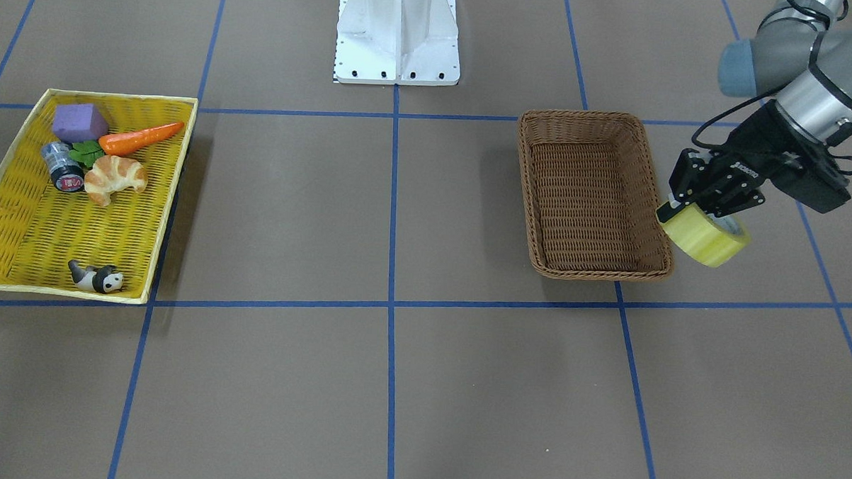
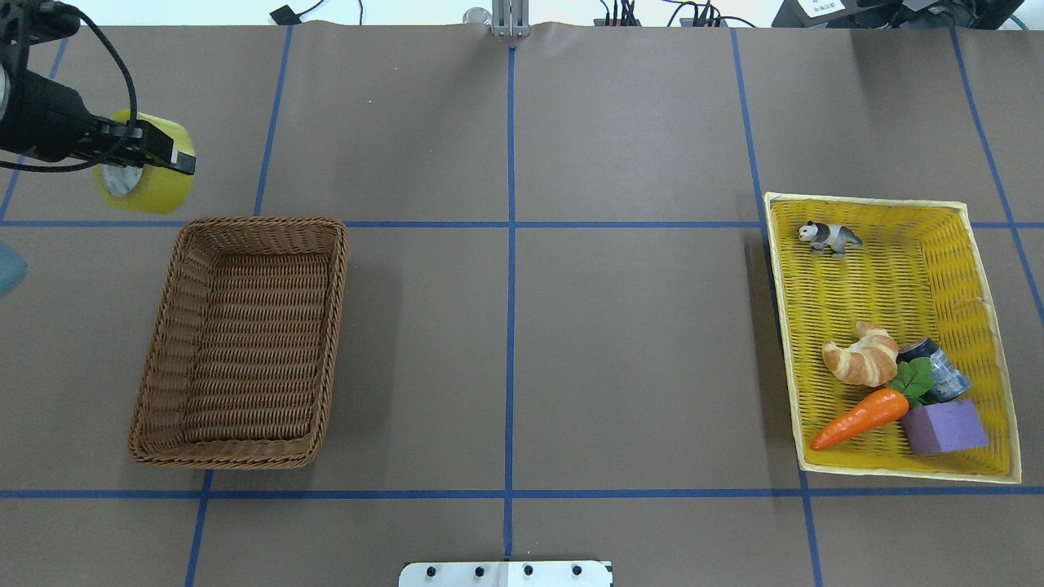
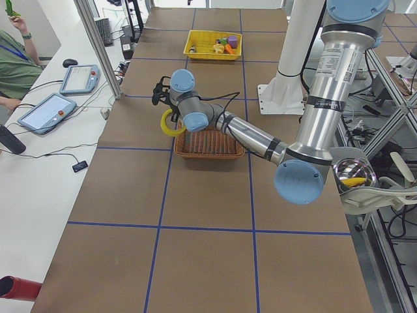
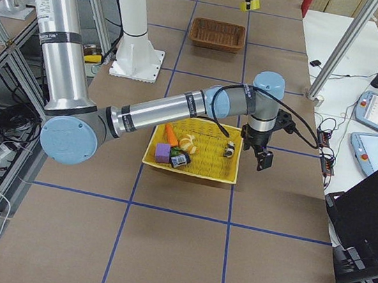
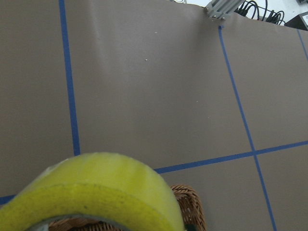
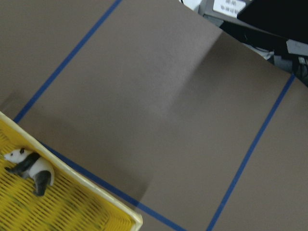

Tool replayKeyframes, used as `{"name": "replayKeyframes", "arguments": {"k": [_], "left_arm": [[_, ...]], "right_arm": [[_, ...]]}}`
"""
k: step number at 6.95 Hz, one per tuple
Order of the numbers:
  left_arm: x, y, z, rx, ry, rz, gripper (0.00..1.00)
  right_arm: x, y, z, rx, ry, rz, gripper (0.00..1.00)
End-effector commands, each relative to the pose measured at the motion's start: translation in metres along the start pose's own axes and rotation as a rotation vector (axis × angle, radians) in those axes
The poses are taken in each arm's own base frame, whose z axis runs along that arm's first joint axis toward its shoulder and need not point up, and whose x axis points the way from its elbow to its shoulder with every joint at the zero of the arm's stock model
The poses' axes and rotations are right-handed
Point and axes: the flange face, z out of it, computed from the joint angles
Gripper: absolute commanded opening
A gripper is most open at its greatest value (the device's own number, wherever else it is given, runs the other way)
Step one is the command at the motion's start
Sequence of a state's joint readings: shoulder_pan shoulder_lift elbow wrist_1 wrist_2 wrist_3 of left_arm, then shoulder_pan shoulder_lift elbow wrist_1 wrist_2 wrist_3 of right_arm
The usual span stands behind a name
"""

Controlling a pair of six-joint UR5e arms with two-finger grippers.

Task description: Move tape to another basket

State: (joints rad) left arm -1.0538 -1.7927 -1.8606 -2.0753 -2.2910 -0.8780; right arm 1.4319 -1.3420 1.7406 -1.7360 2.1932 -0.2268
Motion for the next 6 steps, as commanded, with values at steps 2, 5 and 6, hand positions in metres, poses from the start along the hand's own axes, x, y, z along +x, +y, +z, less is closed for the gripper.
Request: {"name": "replayKeyframes", "arguments": {"k": [2, 5, 6], "left_arm": [[0.067, 0.055, 0.032, -0.143, -0.260, 0.056, 0.00], [0.082, 0.087, 0.101, -0.267, -0.276, 0.078, 0.00], [0.085, 0.087, 0.118, -0.287, -0.285, 0.079, 0.00]], "right_arm": [[0.008, 0.031, 0.018, -0.120, -0.048, 0.086, 1.00], [0.005, 0.039, 0.020, -0.120, -0.051, 0.085, 1.00], [0.003, 0.040, 0.021, -0.124, -0.058, 0.092, 1.00]]}}
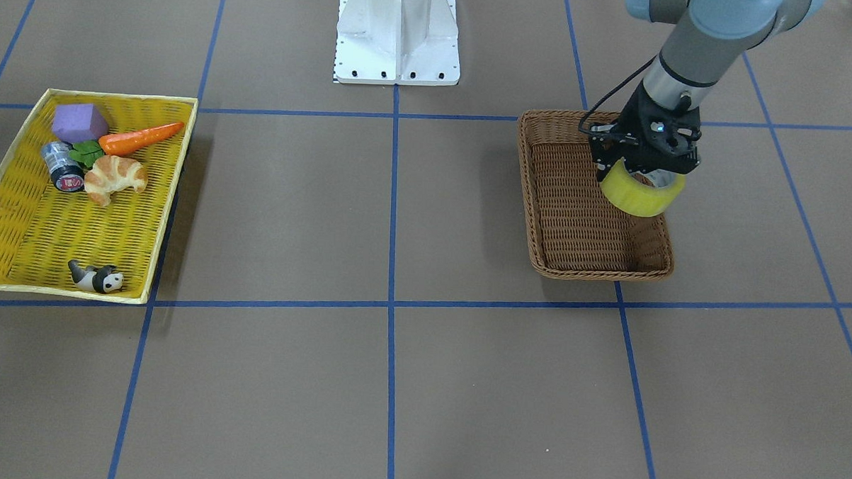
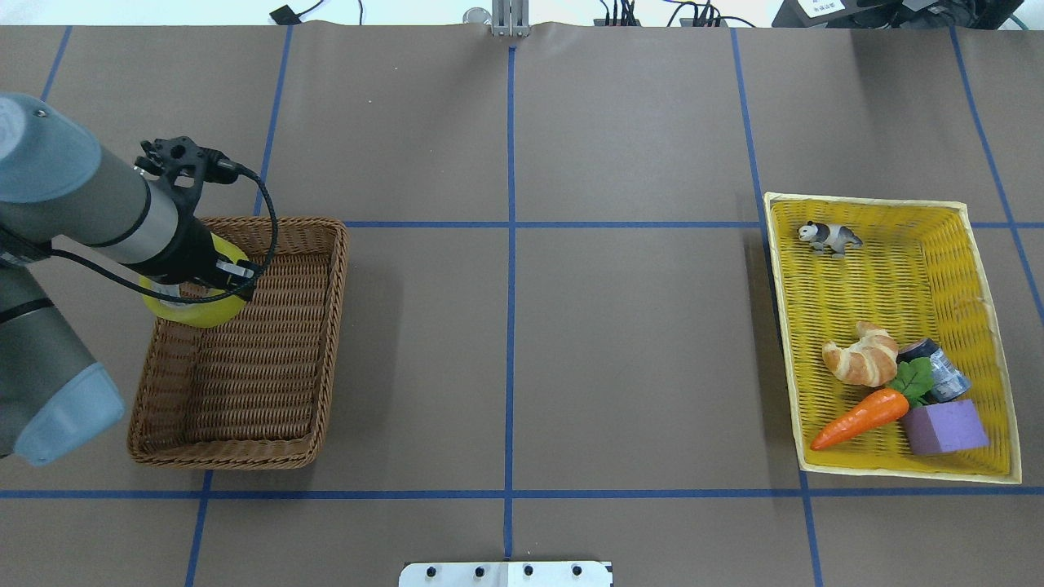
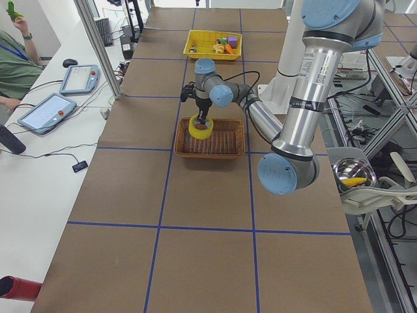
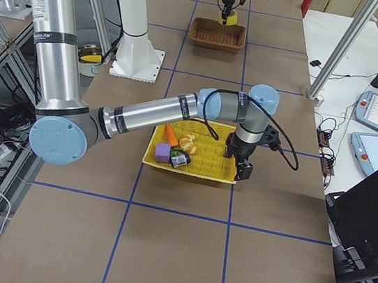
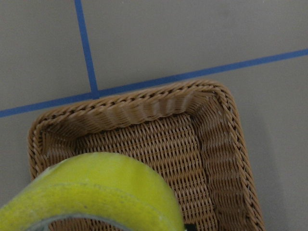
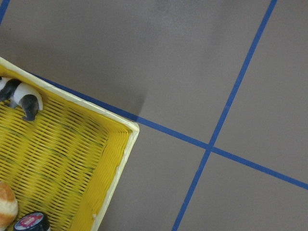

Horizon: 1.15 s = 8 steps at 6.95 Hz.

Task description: Move tape to another basket

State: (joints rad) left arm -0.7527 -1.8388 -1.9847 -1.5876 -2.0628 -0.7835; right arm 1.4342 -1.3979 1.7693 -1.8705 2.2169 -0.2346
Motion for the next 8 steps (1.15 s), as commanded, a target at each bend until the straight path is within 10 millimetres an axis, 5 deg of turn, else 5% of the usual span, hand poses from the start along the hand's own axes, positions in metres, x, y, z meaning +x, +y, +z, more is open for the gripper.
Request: {"name": "replayKeyframes", "arguments": {"k": [1, 2, 3, 4, 5, 7, 8], "left_arm": [[0.010, -0.004, 0.030, -0.044, -0.019, 0.001, 0.00], [0.005, -0.005, 0.049, -0.073, -0.041, -0.013, 0.00], [0.009, -0.012, 0.063, -0.087, -0.051, -0.018, 0.33], [0.014, -0.016, 0.062, -0.083, -0.042, -0.015, 0.77], [0.019, -0.017, 0.054, -0.069, -0.029, -0.014, 0.98], [0.022, -0.006, 0.017, -0.019, 0.007, 0.010, 0.99], [-0.011, 0.000, -0.015, 0.029, -0.004, -0.011, 0.99]], "right_arm": [[-0.003, 0.002, 0.003, -0.005, -0.026, 0.011, 1.00], [-0.005, 0.001, 0.006, 0.000, -0.069, 0.018, 1.00], [-0.004, 0.002, 0.006, -0.001, -0.079, 0.025, 1.00], [-0.002, 0.004, 0.010, -0.022, -0.084, 0.042, 1.00], [-0.002, 0.005, 0.010, -0.023, -0.086, 0.043, 1.00], [-0.002, 0.004, 0.010, -0.023, -0.086, 0.043, 1.00], [0.001, 0.008, 0.013, -0.030, -0.085, 0.050, 1.00]]}}
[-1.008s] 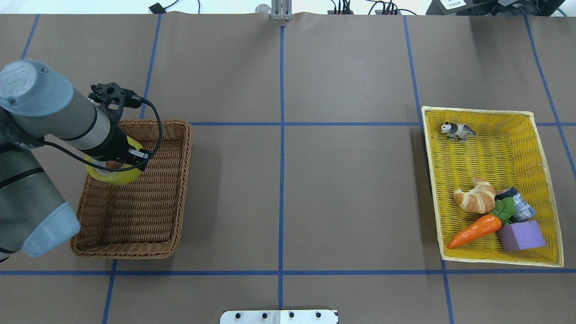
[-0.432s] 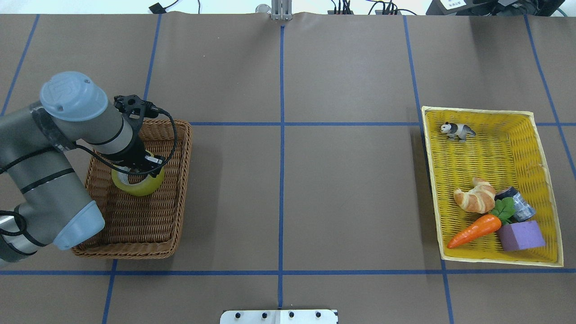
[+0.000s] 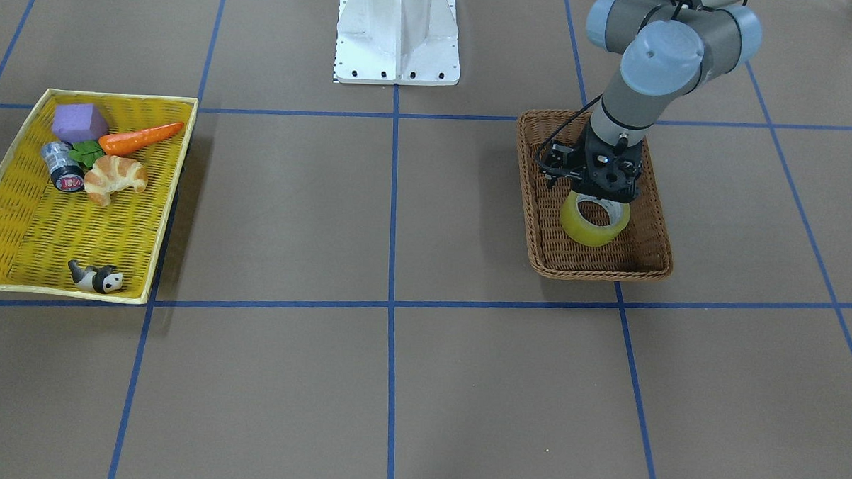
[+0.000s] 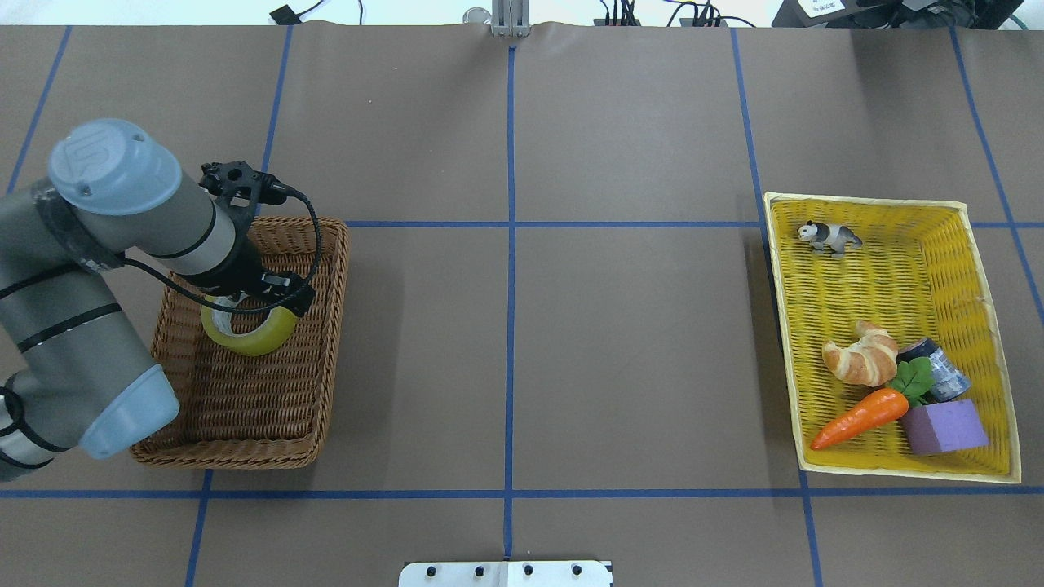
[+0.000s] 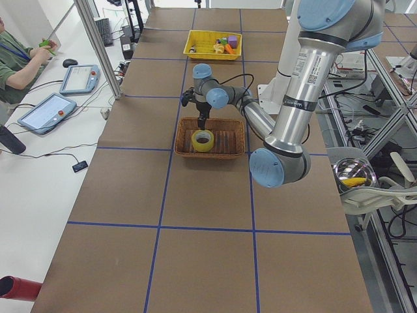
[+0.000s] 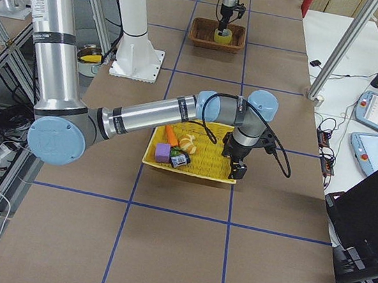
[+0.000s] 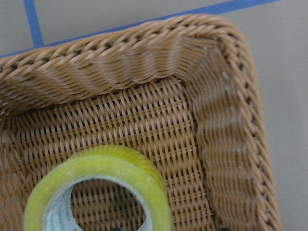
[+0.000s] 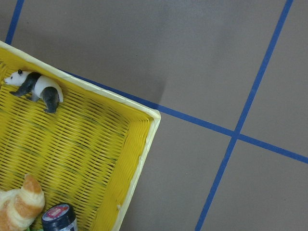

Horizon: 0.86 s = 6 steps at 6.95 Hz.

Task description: Move tape to another basket

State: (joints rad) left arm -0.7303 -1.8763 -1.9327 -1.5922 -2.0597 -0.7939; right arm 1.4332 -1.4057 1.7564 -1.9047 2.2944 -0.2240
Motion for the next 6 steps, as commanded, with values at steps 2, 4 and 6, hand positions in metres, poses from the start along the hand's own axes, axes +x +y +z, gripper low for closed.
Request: {"name": "replayKeyframes", "arguments": {"k": [2, 4, 6], "left_arm": [[-0.101, 0.001, -0.055, 0.084, -0.061, -0.092, 0.99], [-0.249, 0.014, -0.077, 0.038, -0.128, 0.109, 0.99], [-0.339, 0.029, -0.095, 0.016, -0.020, -0.058, 0.99]], "right_arm": [[0.009, 0.015, 0.010, -0.019, -0.003, 0.005, 1.00], [0.018, 0.028, 0.013, -0.015, -0.007, 0.022, 1.00], [0.026, 0.034, 0.011, -0.007, -0.020, 0.043, 1.00]]}}
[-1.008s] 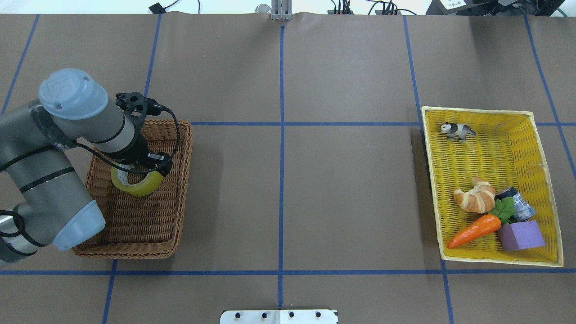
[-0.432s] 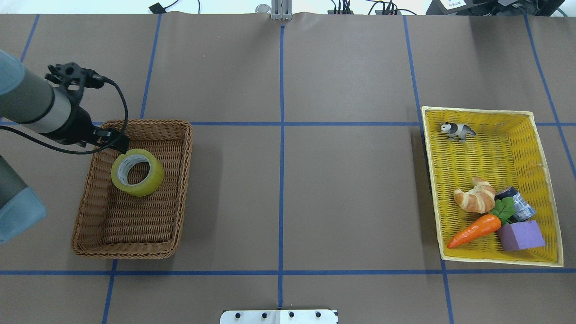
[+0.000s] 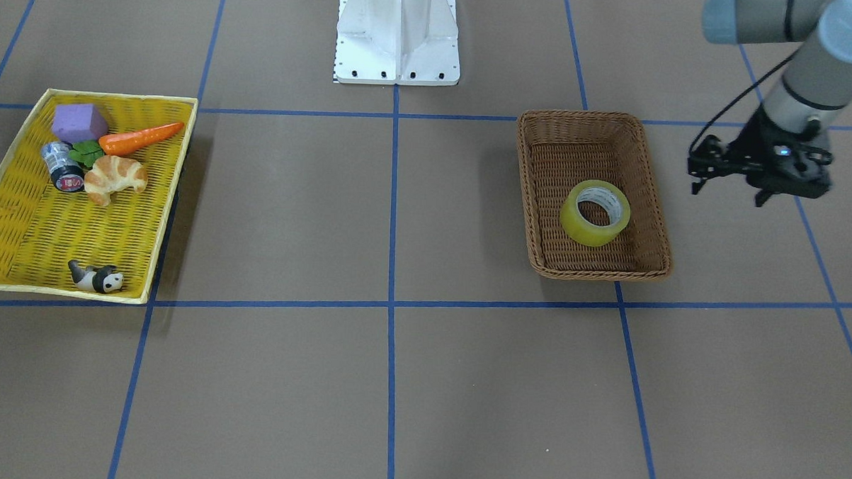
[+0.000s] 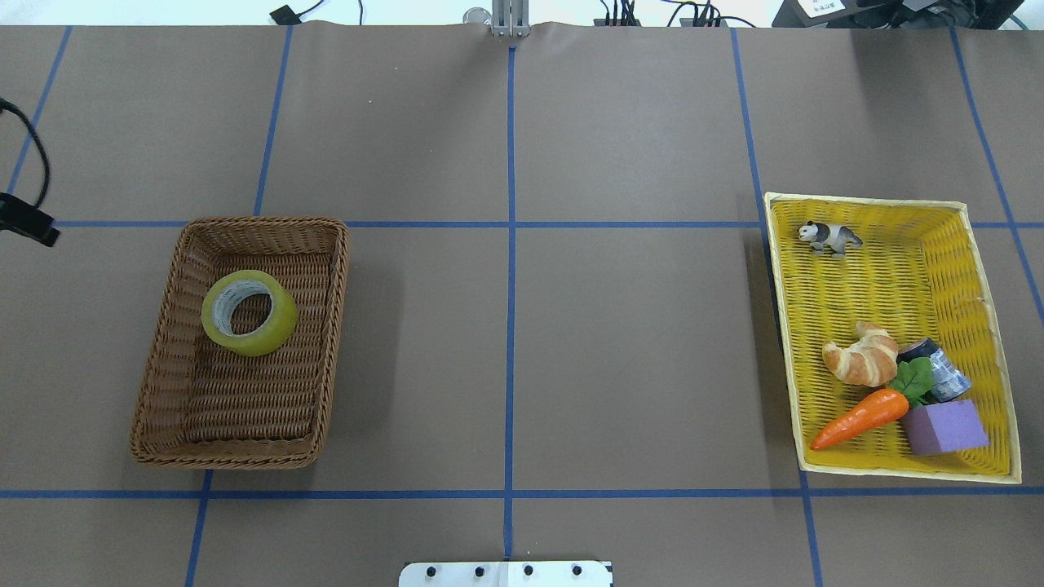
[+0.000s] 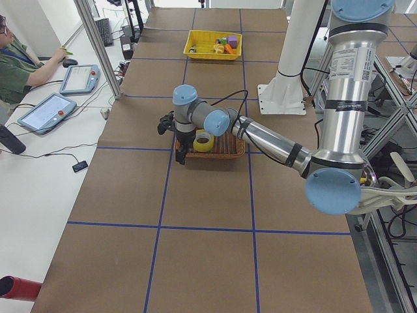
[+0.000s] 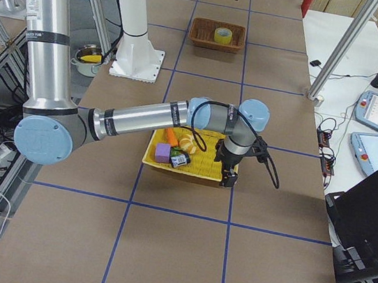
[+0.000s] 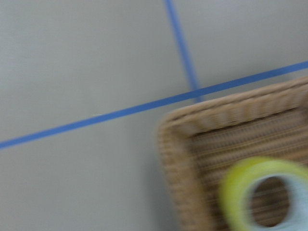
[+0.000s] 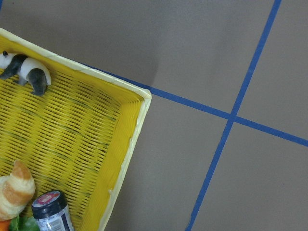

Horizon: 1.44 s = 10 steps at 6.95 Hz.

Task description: Move tape to another basket

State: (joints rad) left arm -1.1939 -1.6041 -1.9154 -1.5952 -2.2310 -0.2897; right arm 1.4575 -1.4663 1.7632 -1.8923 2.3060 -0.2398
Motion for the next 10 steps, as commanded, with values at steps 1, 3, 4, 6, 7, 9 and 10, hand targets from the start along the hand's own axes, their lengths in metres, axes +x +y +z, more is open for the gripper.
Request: {"name": "replayKeyframes", "arguments": {"k": [1, 3, 4, 6, 7, 9, 10], "left_arm": [[-0.096, 0.041, -0.017, 0.002, 0.036, -0.153, 0.99], [-0.151, 0.060, -0.039, 0.044, 0.010, -0.255, 0.99], [-0.167, 0.067, -0.025, 0.016, 0.003, -0.253, 0.99], [-0.187, 0.084, -0.003, -0.032, 0.002, -0.295, 0.99], [-0.199, 0.107, 0.007, -0.060, -0.005, -0.328, 0.99], [-0.206, 0.111, 0.003, -0.052, 0.002, -0.350, 0.99], [-0.206, 0.111, 0.000, -0.044, 0.004, -0.352, 0.99]], "right_arm": [[0.011, 0.011, 0.001, 0.001, -0.009, 0.028, 1.00], [0.012, 0.023, 0.007, 0.009, -0.082, 0.049, 1.00], [0.013, 0.023, 0.008, 0.008, -0.081, 0.050, 1.00], [0.015, 0.023, 0.010, 0.002, -0.070, 0.053, 1.00], [0.019, 0.026, 0.014, -0.007, -0.071, 0.062, 1.00], [0.020, 0.027, 0.013, -0.007, -0.069, 0.074, 1.00], [0.021, 0.029, 0.015, -0.010, -0.068, 0.075, 1.00]]}}
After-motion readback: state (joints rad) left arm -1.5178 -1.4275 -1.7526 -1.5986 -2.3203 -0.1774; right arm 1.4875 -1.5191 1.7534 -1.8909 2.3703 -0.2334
